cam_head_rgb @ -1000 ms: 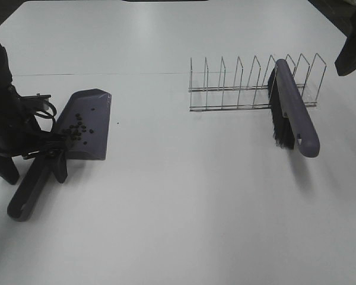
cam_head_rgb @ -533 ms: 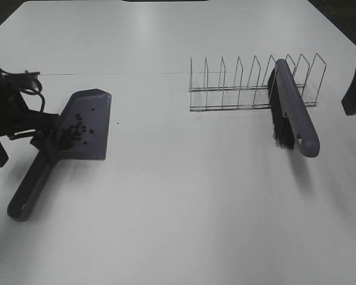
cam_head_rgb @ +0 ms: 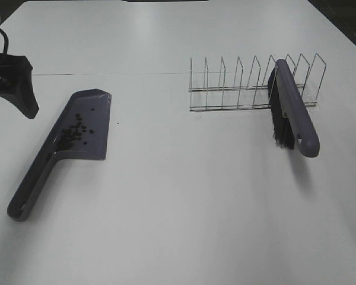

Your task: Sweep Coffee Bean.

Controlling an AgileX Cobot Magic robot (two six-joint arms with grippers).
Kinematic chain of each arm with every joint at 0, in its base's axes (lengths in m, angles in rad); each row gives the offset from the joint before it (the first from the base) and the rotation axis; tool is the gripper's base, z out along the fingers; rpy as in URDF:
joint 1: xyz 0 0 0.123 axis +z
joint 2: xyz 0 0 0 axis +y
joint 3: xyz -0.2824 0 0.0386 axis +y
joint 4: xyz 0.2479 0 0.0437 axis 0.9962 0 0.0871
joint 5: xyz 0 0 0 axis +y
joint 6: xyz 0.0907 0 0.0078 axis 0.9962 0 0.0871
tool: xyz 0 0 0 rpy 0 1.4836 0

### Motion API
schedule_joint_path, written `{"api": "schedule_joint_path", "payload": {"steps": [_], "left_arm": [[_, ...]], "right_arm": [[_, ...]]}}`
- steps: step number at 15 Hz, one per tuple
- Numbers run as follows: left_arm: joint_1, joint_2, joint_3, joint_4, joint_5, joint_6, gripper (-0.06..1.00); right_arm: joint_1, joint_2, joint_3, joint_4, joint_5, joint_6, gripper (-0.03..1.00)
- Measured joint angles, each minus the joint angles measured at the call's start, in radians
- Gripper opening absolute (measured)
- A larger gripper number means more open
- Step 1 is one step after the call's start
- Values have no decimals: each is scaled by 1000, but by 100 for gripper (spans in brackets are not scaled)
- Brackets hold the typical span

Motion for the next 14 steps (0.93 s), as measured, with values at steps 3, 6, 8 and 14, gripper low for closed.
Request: {"api": "schedule_joint_path", "payload": {"steps": [3,6,8,14], "left_arm": [[0,-97,0,12,2,-5,82],[0,-179,18,35,0,-7,82],[1,-249,84,42,-6,-9,82],[1,-559,425,61,-74,-9,82]], "right_arm": [[0,-149,95,3,1,-2,85],[0,-264,186,6,19,-3,85],[0,-351,236,18,38,-5,85],[0,-514,256,40,134,-20,85]]}}
